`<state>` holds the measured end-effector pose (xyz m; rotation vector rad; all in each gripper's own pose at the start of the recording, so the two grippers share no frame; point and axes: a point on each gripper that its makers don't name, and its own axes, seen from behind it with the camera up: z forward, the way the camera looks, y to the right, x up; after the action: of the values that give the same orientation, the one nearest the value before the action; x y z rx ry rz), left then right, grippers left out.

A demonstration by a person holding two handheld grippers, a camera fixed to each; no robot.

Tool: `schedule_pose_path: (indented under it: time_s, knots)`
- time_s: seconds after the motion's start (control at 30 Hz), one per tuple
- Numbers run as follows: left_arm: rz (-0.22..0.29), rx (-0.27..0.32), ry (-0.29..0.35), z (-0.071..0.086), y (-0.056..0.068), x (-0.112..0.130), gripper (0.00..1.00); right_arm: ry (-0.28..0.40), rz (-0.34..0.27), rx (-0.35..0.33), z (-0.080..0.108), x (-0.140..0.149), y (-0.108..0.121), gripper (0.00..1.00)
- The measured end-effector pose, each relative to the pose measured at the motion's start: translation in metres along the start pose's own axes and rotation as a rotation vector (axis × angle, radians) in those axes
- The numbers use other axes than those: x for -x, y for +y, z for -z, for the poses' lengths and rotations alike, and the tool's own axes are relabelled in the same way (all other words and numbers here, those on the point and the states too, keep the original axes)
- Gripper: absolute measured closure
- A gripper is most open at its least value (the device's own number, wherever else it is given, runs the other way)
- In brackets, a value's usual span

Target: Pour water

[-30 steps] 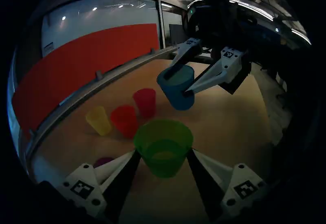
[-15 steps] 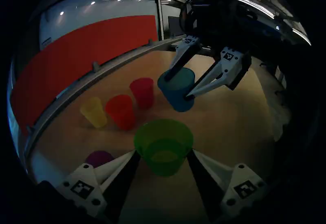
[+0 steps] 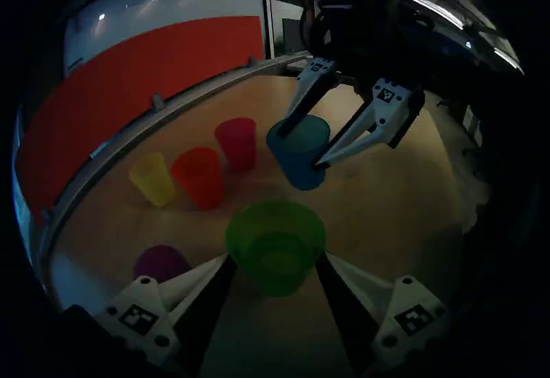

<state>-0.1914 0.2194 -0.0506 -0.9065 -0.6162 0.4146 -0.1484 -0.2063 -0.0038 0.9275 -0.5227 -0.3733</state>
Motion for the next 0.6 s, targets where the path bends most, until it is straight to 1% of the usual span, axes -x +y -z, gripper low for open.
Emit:
schedule_pose_path:
  time_s: [0.27,0.4,0.6]
  knots:
    - [0.006,0.000,-0.005,-0.006,-0.001,0.005,0.18,-0.007,-0.003,-0.003,-0.004,0.005,-0.002,0.08]
    - [0.013,0.006,-0.010,-0.008,0.000,0.009,0.18,-0.008,-0.008,-0.004,-0.006,0.007,-0.002,0.09]
    - [0.008,0.007,-0.014,-0.011,0.000,0.013,0.18,-0.011,-0.012,-0.007,-0.009,0.009,-0.002,0.08]
